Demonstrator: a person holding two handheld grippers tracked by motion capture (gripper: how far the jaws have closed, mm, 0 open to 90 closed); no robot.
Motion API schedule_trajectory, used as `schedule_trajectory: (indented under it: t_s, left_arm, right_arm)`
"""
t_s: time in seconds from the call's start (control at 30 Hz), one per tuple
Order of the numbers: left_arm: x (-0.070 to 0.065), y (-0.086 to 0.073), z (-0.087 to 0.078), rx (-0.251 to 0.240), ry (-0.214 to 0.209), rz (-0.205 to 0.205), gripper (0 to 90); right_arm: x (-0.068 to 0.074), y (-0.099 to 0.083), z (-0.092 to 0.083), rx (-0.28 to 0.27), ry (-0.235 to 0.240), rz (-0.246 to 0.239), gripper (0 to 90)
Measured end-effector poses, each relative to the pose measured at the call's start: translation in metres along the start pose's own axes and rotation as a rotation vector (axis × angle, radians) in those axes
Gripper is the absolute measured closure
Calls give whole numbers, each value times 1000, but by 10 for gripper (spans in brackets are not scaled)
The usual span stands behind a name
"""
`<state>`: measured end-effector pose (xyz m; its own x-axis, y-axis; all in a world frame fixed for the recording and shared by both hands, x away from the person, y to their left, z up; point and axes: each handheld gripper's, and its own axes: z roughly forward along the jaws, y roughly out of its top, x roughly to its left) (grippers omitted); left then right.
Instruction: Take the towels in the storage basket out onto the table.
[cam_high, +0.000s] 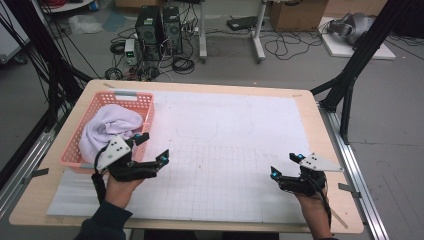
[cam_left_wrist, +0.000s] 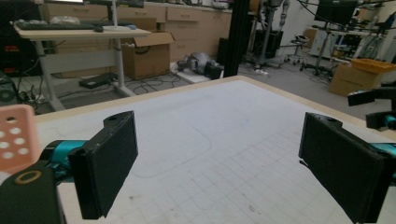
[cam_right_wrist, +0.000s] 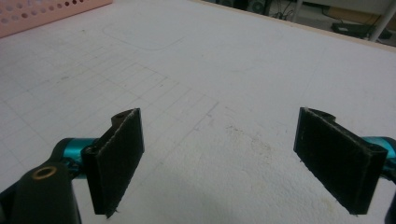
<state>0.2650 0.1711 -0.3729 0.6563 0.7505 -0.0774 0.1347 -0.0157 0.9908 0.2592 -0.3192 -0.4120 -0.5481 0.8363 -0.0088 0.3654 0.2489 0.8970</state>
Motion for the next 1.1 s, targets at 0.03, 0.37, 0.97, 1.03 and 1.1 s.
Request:
schedule_trajectory:
  t_s: [0.03,0.37,0.97,1.03,1.1]
  left_arm:
    - [10,8,-4,3,13,-5,121]
    - [73,37,-17,52,95,-36,120]
    - [163,12,7,569,439,-165,132]
    - [167,7,9,617,462,-159,144]
    - [169,5,13,642,471,-172,143]
  right_arm:
    - [0,0,0,0,4,0,146]
    - [-1,-1,2,10,1,-1,146]
    - [-1,-2,5,20,-2,-15,146]
    - [-1,-2,5,20,-3,-12,146]
    - [-1,-2,5,20,-2,-12,146]
